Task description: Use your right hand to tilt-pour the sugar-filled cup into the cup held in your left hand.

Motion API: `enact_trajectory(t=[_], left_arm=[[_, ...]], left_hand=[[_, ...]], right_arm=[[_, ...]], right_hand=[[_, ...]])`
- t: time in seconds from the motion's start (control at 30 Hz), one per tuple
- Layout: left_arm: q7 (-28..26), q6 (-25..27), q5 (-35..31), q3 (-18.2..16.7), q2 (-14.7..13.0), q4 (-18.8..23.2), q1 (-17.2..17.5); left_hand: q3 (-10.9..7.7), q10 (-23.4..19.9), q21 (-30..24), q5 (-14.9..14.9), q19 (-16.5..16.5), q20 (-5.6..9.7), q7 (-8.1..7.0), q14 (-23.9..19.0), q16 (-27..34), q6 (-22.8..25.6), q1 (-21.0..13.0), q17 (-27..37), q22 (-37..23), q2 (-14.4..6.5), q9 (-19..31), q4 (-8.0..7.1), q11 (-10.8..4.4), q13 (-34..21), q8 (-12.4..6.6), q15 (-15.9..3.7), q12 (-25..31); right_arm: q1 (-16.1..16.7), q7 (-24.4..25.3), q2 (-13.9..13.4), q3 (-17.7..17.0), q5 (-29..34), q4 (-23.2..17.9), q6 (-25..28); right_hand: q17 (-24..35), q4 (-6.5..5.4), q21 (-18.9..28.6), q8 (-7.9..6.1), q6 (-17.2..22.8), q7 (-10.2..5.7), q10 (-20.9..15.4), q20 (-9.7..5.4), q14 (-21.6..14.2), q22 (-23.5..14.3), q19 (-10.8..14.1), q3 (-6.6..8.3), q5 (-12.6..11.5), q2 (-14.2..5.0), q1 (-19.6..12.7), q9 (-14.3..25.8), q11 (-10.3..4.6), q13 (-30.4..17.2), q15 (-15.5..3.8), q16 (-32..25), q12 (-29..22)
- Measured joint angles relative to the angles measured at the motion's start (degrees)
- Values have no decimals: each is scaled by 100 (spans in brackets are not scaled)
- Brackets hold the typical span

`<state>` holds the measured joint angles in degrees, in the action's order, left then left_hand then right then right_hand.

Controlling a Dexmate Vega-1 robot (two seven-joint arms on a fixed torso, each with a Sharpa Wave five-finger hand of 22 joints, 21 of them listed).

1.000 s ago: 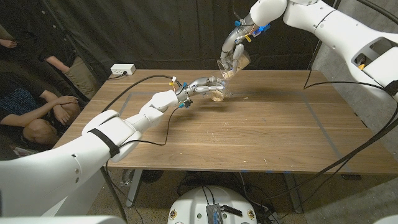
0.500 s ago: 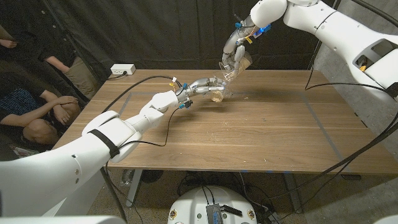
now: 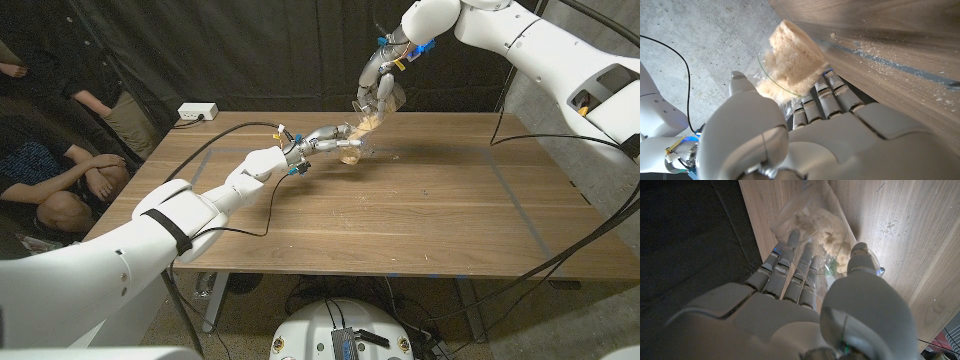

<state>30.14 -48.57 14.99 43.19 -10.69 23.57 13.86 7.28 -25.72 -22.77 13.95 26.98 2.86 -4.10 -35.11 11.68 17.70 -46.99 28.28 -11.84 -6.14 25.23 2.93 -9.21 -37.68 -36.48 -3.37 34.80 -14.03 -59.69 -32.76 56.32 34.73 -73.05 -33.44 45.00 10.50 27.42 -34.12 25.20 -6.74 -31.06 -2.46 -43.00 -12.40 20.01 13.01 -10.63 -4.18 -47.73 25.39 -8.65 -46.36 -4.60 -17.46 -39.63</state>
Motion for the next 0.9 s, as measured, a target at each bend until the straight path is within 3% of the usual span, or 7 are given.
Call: enact_trajectory(t=[0.9], left_arm=[[-16,-103,-22,-9,-16,4,26]], left_hand=[[23,-3,0,0,1,-1,-11,1,0,11,-30,0,0,-30,-29,24,0,0,-21,0,-5]], right_arm=[[37,-63,1,-76,-44,-144,147]], right_hand=[[79,-2,0,-22,83,19,-60,0,-44,-28,0,-2,-23,67,-68,-31,-15,-25,-3,0,22]])
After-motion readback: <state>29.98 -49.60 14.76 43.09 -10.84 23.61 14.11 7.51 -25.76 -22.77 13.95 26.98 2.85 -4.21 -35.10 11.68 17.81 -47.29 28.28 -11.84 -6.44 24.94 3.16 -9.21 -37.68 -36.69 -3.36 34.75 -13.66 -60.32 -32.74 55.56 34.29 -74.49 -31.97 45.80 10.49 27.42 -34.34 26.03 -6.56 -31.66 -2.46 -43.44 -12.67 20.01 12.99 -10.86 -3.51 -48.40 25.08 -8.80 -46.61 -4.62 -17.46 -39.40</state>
